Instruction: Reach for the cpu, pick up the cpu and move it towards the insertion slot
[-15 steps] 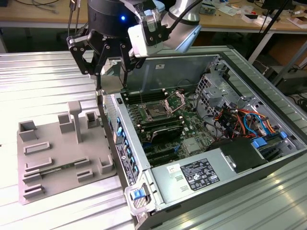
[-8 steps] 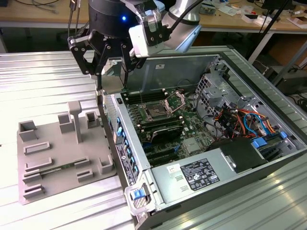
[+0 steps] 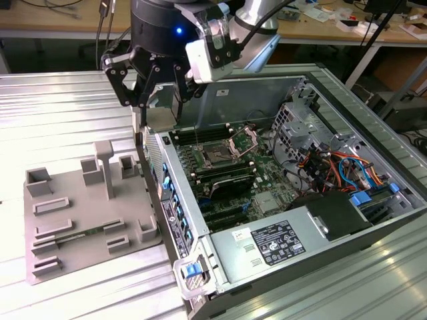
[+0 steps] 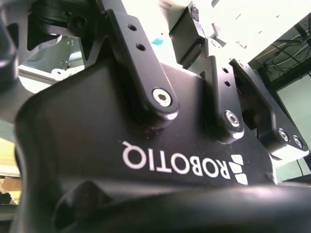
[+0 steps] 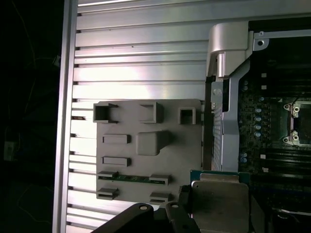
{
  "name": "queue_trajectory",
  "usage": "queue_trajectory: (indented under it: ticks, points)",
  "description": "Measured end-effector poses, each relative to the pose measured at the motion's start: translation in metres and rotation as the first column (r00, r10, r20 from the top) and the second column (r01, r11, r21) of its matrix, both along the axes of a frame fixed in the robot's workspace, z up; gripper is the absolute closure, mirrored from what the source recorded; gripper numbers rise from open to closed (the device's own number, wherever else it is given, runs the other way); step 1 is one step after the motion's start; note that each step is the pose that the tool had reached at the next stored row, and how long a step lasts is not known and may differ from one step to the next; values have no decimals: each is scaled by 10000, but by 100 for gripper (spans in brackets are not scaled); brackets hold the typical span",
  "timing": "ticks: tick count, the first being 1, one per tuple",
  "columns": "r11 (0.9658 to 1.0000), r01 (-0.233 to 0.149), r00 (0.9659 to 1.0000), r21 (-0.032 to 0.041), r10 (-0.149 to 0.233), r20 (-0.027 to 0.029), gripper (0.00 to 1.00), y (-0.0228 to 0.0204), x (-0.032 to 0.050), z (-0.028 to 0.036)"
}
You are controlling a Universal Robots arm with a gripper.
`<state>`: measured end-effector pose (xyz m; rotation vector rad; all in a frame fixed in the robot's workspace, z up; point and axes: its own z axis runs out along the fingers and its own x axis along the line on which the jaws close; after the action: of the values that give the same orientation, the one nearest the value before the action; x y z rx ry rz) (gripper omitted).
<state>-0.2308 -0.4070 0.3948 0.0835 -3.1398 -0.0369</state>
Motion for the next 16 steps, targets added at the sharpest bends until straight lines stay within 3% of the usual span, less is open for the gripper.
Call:
queue_trajectory:
  ticks: [16]
  points:
    - [10000, -1, 10000, -1, 1, -1, 45, 0, 34, -19]
